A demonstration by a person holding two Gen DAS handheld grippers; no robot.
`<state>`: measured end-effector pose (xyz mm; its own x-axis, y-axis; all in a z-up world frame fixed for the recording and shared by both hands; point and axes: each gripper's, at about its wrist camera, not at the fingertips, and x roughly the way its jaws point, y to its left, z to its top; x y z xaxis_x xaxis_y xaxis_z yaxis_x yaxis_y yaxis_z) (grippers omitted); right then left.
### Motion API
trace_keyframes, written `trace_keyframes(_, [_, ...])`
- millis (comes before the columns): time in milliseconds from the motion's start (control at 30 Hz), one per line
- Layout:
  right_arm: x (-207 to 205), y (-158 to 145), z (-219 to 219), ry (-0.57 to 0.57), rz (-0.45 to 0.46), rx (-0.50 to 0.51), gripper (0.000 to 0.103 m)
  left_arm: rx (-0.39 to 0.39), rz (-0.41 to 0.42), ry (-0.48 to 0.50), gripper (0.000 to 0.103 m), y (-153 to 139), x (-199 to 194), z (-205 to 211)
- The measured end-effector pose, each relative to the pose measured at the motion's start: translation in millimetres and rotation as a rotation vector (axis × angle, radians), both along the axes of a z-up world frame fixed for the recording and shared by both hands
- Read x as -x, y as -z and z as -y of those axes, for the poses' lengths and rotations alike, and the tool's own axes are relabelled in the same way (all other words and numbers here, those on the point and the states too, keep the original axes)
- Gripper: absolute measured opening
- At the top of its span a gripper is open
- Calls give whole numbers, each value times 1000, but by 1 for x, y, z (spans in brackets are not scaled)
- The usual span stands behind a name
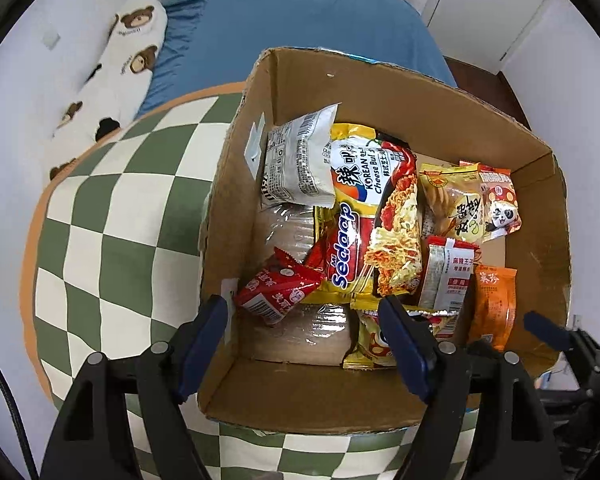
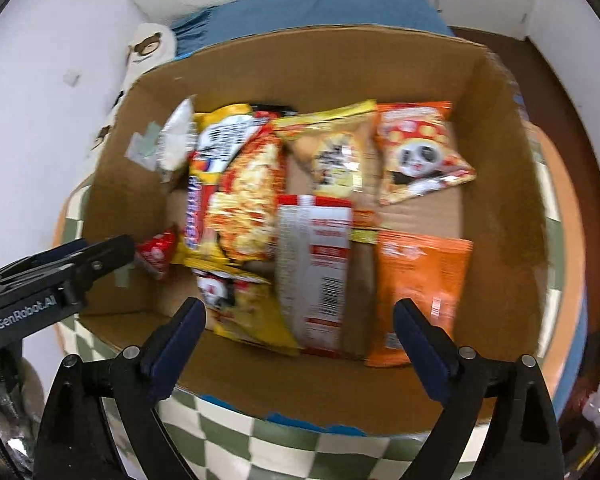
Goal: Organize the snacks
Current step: 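Raise both tools from the box and move back over the cloth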
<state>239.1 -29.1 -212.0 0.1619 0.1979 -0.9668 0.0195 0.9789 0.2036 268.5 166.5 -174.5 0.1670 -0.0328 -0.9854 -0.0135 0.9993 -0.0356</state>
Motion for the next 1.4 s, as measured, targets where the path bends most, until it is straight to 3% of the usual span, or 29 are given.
trace_keyframes(233, [22, -26, 23, 54, 103, 86, 99, -8, 84, 11, 77, -14, 24, 11])
trace_keyframes(533, [58, -79, 28, 62, 285, 169, 99, -24, 212, 16, 77, -54, 63, 23])
trace_keyframes(767, [88, -114, 34, 71, 360, 144, 99, -40, 311, -1, 77, -91, 97, 27])
trace_keyframes(967, [114, -127, 42, 81, 375, 86, 99, -27, 342, -24, 77, -109, 123, 28])
trace_keyframes(1067, [124, -114, 50, 84, 342, 76, 99, -45, 338, -35, 77, -106, 136, 28])
trace_keyframes(1167, [131, -82, 60, 86, 255, 65, 99, -92, 317, -46, 77, -89, 150, 24])
trace_keyframes(1400, [133, 18, 57, 38, 76, 13, 99, -220, 131, 13, 77, -3, 168, 11])
